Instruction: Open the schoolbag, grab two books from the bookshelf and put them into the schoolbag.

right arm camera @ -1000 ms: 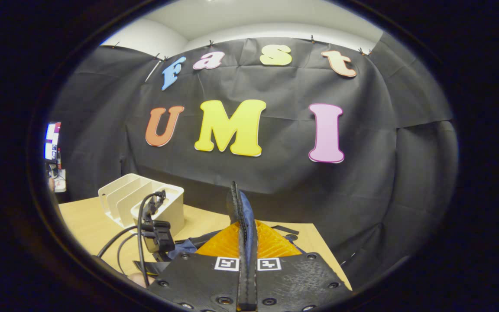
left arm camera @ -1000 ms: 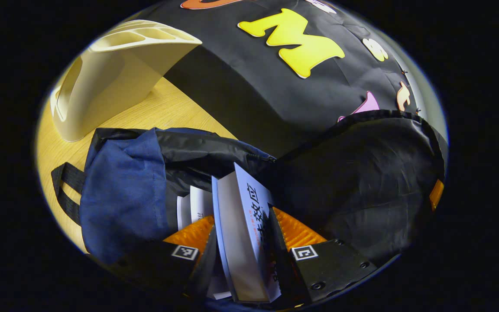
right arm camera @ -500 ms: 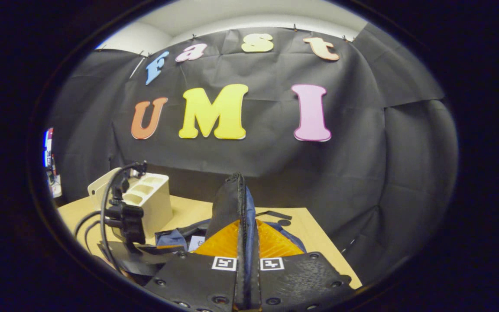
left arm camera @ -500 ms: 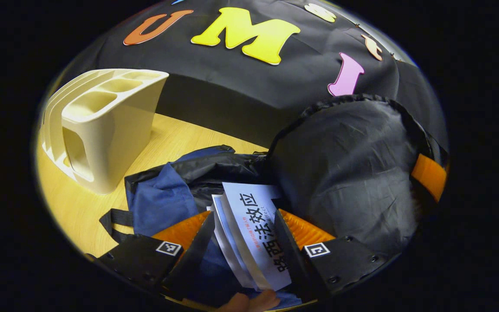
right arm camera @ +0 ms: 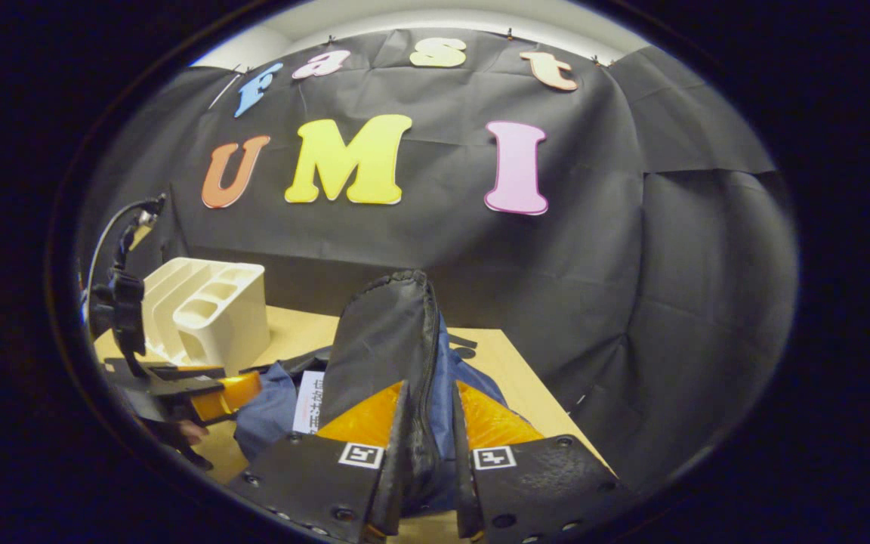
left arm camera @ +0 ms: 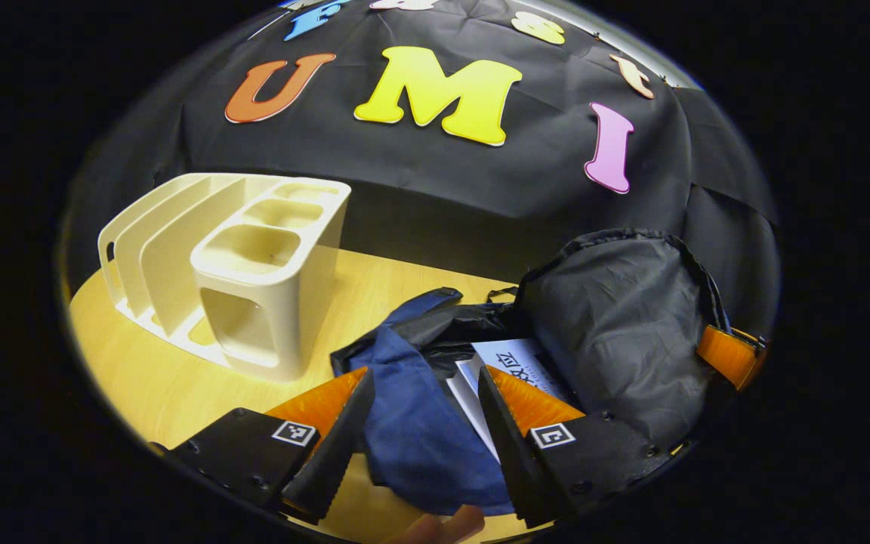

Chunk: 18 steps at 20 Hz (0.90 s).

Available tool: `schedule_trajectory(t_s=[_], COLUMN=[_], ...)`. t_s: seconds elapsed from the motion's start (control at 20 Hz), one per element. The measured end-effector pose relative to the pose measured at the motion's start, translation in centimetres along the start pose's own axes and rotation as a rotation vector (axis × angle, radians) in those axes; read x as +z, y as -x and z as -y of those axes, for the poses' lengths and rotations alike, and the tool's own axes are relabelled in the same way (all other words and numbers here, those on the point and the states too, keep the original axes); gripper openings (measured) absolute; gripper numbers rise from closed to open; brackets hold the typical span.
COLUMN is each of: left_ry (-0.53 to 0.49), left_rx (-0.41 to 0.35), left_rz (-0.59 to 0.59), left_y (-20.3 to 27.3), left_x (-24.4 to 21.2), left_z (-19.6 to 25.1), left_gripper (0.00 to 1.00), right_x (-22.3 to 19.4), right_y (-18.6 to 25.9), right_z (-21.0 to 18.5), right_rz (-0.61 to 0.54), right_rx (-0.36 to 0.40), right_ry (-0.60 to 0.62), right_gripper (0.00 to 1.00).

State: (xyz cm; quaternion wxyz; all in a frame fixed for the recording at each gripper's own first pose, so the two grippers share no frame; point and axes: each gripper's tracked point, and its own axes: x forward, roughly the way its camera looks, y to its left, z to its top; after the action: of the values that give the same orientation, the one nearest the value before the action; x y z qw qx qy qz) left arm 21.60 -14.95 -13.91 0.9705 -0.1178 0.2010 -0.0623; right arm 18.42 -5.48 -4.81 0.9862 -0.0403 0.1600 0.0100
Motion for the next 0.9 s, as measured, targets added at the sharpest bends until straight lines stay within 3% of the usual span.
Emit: schedule_trajectory(t_s=[0.05,0.25,0.4,0.45,0.55,0.6,0.65,0.9], left_ry=[-0.023,-0.074,-0.071,-0.062,-0.042,-0.037,-0.039,-0.081], left_rx=[0.028,0.091,0.136,0.143,0.144,0.150,0.158,0.219], left_rz=[0.021,0.082,0.137,0.153,0.171,0.177,0.176,0.193], left_y=[0.9,4.7,7.8,8.9,10.9,12.0,13.1,18.6], left_x=[0.5,2.0,2.4,2.4,2.3,2.0,1.7,1.1], left_z=[-1.2,-5.2,-7.4,-8.1,-9.3,-10.0,-10.8,-14.9], left_gripper=[0.88,0.87,0.87,0.87,0.87,0.87,0.87,0.87], right_x=[-0.2,-0.6,-1.0,-1.1,-1.0,-0.8,-0.9,-1.1], right_y=[0.5,2.9,5.0,5.8,7.7,8.6,9.6,14.0], right_z=[0.1,-0.9,-2.2,-2.6,-3.2,-3.4,-3.9,-3.9], right_rz=[-0.005,-0.005,-0.011,-0.013,0.008,0.024,0.035,0.097], right_rx=[-0.024,-0.063,-0.057,-0.053,-0.059,-0.062,-0.053,-0.042], right_ry=[0.015,0.043,-0.010,-0.022,-0.014,-0.014,-0.016,-0.080], right_gripper=[0.39,0.47,0.63,0.59,0.70,0.64,0.70,0.73])
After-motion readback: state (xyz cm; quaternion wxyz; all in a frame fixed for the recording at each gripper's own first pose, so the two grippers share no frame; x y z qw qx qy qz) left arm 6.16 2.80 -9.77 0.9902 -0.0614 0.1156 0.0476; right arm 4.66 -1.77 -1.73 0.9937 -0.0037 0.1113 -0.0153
